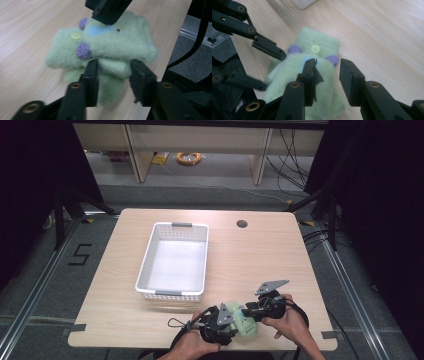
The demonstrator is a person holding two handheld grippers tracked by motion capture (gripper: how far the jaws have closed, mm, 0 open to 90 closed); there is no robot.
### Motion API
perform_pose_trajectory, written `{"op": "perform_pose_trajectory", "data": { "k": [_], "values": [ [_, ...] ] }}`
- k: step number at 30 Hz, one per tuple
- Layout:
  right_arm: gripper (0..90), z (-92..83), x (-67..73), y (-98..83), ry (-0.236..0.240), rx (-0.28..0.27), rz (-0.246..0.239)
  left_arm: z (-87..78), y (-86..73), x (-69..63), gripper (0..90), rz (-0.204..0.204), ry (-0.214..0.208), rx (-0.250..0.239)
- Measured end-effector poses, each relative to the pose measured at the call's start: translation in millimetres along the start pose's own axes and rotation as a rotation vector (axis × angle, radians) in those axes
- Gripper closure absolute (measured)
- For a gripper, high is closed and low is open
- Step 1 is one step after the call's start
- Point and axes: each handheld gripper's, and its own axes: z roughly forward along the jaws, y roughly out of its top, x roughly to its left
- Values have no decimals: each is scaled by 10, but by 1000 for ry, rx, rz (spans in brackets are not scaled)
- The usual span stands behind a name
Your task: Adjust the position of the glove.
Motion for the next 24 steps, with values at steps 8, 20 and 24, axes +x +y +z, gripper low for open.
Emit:
{"op": "perform_pose_trajectory", "data": {
  "k": [8, 20, 24],
  "values": [
    [886, 39, -46, -28, 41, 22, 3, -73, -4, 18, 861, 12, 8, -26],
    [900, -230, 200, -23, 27, -4, -46, -293, 21, 215, 873, -9, 30, -81],
    [900, -288, 347, -85, 46, -12, -63, -290, 36, 282, 871, -15, 32, -99]
  ]
}}
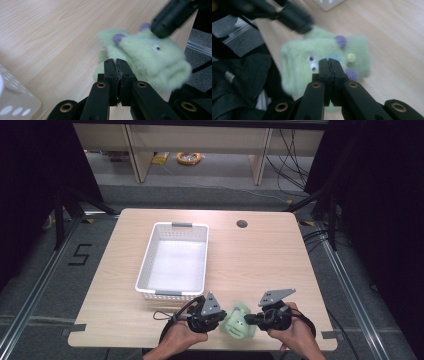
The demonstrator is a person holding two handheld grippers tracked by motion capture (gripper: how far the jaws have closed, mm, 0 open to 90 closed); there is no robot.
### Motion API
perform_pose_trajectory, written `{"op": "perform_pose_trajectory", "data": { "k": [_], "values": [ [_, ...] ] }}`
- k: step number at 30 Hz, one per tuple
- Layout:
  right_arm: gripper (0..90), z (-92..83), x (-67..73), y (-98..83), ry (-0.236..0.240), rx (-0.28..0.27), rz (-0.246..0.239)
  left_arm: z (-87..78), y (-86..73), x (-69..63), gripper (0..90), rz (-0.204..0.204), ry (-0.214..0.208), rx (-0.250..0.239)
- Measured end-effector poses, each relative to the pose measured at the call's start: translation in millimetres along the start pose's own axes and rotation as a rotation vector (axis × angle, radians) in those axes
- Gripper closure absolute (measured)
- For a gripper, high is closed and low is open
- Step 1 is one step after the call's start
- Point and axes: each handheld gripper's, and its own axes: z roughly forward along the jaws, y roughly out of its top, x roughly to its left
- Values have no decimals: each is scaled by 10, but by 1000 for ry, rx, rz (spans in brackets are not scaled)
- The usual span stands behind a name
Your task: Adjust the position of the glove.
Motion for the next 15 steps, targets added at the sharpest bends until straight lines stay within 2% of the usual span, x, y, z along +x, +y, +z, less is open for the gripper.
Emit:
{"op": "perform_pose_trajectory", "data": {
  "k": [2, 3, 4, 5, 6, 7, 8, 9, 12, 15],
  "values": [
    [900, -15, 80, -24, -5, -13, -8, 40, 22, 36, 871, 6, -6, 8],
    [900, -13, 133, -36, 10, -11, 11, 71, 34, 35, 870, -17, -26, -6],
    [900, -11, 148, -41, 8, -17, -2, 77, 43, 17, 869, -52, -19, 6],
    [900, 0, 177, -47, 16, -13, 8, 91, 55, 22, 867, -52, -17, 9],
    [900, 11, 180, -50, 18, -6, 4, 135, 79, 62, 866, -13, -27, -2],
    [900, 34, 172, -56, 13, -7, 13, 144, 86, 74, 862, -3, -7, 5],
    [900, 59, 154, -60, 12, -13, 3, 173, 89, 90, 860, -6, -4, 11],
    [900, 97, 139, -68, 23, 0, 32, 193, 86, 99, 854, -4, -13, 15],
    [897, 189, 106, -84, 27, -3, 46, 252, 60, 138, 836, -5, -32, 27],
    [859, 221, 95, -77, 34, -1, 59, 268, 22, 171, 756, -70, -44, 33]
  ]
}}
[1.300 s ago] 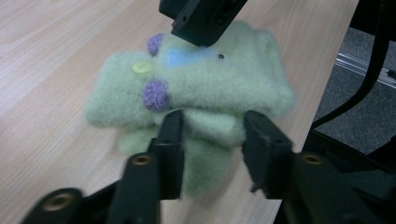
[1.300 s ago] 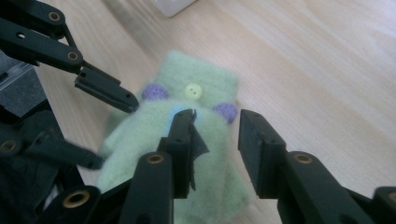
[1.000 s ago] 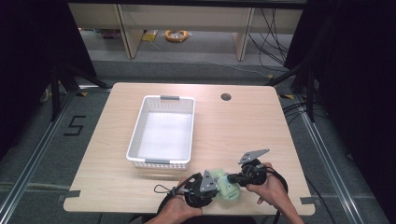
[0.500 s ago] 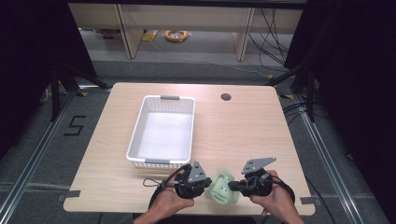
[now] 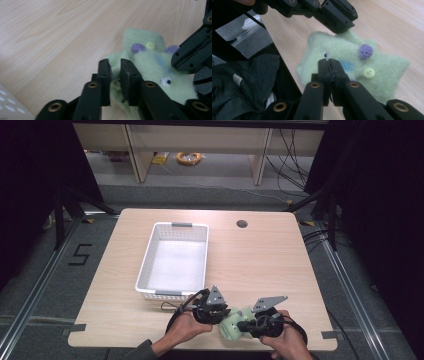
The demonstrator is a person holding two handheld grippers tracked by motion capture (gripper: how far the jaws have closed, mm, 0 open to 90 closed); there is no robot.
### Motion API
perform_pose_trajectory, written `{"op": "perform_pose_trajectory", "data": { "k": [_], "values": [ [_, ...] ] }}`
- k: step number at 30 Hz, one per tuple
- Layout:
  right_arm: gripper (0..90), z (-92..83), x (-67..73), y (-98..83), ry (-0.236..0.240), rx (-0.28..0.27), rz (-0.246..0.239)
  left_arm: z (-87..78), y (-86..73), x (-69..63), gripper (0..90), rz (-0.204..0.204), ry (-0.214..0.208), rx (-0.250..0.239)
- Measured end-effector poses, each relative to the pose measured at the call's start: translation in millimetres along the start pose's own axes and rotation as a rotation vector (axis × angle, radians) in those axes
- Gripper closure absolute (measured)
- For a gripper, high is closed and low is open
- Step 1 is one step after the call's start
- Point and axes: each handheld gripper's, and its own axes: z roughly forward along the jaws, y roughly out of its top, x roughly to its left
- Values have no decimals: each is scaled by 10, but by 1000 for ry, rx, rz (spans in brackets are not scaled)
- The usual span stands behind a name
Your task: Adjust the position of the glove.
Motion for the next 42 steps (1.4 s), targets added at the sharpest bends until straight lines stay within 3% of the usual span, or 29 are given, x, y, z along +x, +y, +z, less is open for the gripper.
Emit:
{"op": "perform_pose_trajectory", "data": {
  "k": [1, 2, 3, 5, 6, 7, 9, 10, 11, 12, 13, 15, 18, 21, 22, 25, 26, 29, 31, 33, 34, 35, 36, 37, 40, 42],
  "values": [
    [837, -6, -5, 1, -2, -12, 7, -9, -15, 20, 723, -23, -20, -10],
    [800, -37, -14, 6, -8, -15, 11, -36, -25, 33, 675, -37, -14, -17],
    [778, -71, -2, 6, -8, -31, 48, -76, -36, 49, 656, -41, 5, -12],
    [731, -142, -60, 9, -33, -60, 23, -144, -68, 32, 615, -79, -10, -43],
    [726, -199, -70, 5, -45, -62, 53, -194, -84, 41, 601, -70, -17, -38],
    [723, -239, -124, 3, -79, -72, 30, -233, -103, 23, 583, -92, -11, -51],
    [718, -259, -204, -23, -108, -89, 37, -297, -136, 9, 564, -84, -8, -56],
    [718, -272, -238, -33, -114, -76, 34, -336, -165, -10, 562, -67, -12, -52],
    [718, -249, -274, -65, -129, -88, 53, -341, -177, -27, 559, -79, -17, -55],
    [718, -268, -289, -68, -129, -53, 46, -346, -209, -55, 553, -92, -23, -51],
    [717, -247, -287, -89, -126, -54, 76, -342, -230, -79, 544, -100, -35, -52],
    [717, -227, -312, -111, -121, -36, 71, -320, -254, -106, 537, -97, -47, -39],
    [718, -168, -343, -132, -122, -12, 80, -266, -282, -114, 543, -87, -52, -6],
    [721, -93, -374, -158, -110, -5, 88, -202, -306, -120, 565, -94, -73, -7],
    [728, -80, -388, -162, -99, 10, 88, -179, -318, -128, 591, -112, -84, -6],
    [800, -49, -410, -178, -87, 23, 103, -154, -319, -145, 703, -90, -91, 2],
    [835, -33, -408, -186, -88, -14, 94, -154, -316, -152, 742, -97, -86, -1],
    [866, -100, -372, -165, -95, 0, 67, -198, -276, -143, 808, -79, -85, -14],
    [874, -129, -329, -155, -95, -12, 52, -234, -243, -135, 826, -74, -83, -32],
    [875, -162, -259, -149, -84, -15, 83, -276, -201, -123, 830, -91, -74, -47],
    [875, -183, -259, -146, -80, -26, 54, -299, -172, -99, 831, -82, -78, -55],
    [875, -207, -198, -150, -74, -30, 84, -316, -133, -69, 831, -76, -84, -67],
    [876, -244, -186, -153, -77, -27, 50, -322, -103, -51, 831, -75, -73, -65],
    [875, -240, -154, -170, -72, -50, 55, -312, -71, -21, 830, -67, -76, -63],
    [876, -244, -66, -243, -63, -59, 72, -234, -18, 42, 830, -100, -70, -59],
    [876, -229, -30, -288, -50, -56, 76, -176, -10, 65, 830, -98, -72, -51]
  ]
}}
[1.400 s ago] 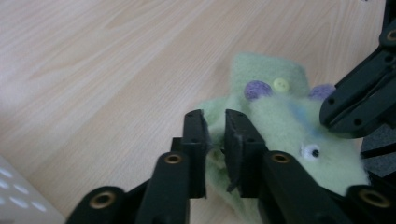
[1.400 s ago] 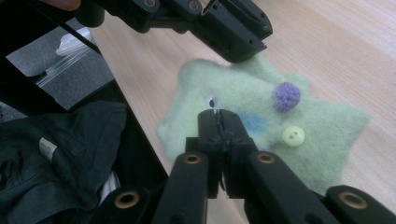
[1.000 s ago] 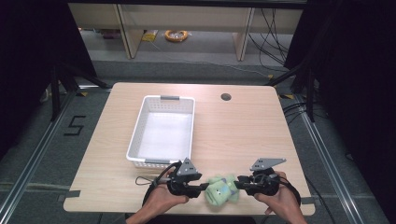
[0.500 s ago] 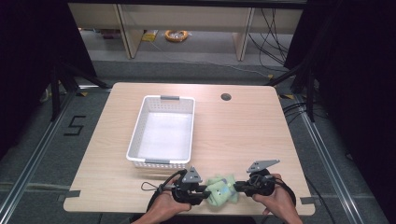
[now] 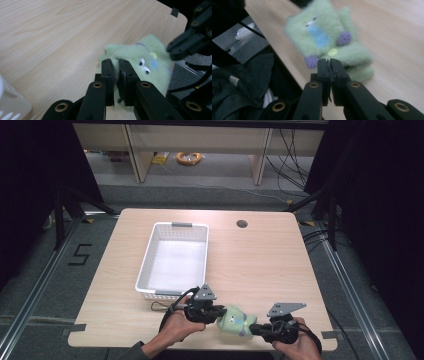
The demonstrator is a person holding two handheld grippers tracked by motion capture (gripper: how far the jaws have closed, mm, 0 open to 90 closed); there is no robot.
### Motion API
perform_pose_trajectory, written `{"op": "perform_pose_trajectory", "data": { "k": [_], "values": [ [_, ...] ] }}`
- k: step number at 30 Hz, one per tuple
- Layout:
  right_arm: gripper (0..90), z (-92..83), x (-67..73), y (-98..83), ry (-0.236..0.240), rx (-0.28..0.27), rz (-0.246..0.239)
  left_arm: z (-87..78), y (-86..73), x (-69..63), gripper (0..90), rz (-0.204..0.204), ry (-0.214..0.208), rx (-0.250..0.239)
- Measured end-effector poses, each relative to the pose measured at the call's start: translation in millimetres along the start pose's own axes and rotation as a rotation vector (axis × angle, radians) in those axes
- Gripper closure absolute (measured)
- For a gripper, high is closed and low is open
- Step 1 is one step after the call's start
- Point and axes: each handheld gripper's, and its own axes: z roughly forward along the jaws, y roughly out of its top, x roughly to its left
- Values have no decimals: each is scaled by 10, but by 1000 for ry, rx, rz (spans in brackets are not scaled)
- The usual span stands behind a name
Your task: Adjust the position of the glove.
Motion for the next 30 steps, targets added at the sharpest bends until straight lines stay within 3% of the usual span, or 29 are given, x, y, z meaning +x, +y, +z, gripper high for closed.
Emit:
{"op": "perform_pose_trajectory", "data": {
  "k": [1, 2, 3, 5, 7, 8, 10, 12, 14, 18, 21, 23, 24, 25, 26, 29, 30],
  "values": [
    [877, 4, 37, -16, 3, 7, 35, 37, -7, 8, 830, -1, -2, 12],
    [877, 17, 44, -31, 3, 14, 31, 62, -14, 13, 829, 5, -6, 16],
    [877, 26, 44, -39, 1, 10, 27, 94, -30, 0, 829, -14, -15, 25],
    [877, 65, 13, -57, -8, 12, -1, 121, -49, 9, 827, 9, 2, 38],
    [876, 89, -5, -71, 0, 26, 4, 143, -78, 22, 820, -5, 5, 49],
    [872, 97, -10, -79, -2, 31, 10, 139, -81, 44, 815, 10, 3, 62],
    [855, 99, -19, -85, 1, 34, 18, 140, -101, 53, 797, -30, 2, 56],
    [809, 82, -29, -84, -9, 28, 24, 120, -112, 81, 755, -40, -3, 58],
    [693, 51, -16, -82, -16, 20, 63, 87, -123, 97, 666, -67, -5, 52],
    [552, -5, -66, -79, -75, -31, 73, 5, -149, 112, 577, -115, -16, 39],
    [494, -33, -129, -59, -89, -36, 110, -22, -175, 72, 534, -172, -13, 30],
    [480, 6, -178, -41, -97, -36, 128, -16, -176, 88, 500, -147, -25, 52],
    [479, 24, -192, -34, -95, -29, 128, 1, -181, 83, 490, -158, -27, 61],
    [476, 88, -205, -39, -91, -65, 150, 19, -184, 70, 477, -176, -28, 64],
    [463, 84, -225, -22, -84, -11, 142, 32, -185, 69, 468, -180, -29, 68],
    [441, 187, -247, -12, -84, -18, 154, 96, -191, 63, 456, -184, -33, 92],
    [445, 180, -260, 3, -86, 14, 141, 117, -196, 52, 456, -204, -33, 100]
  ]
}}
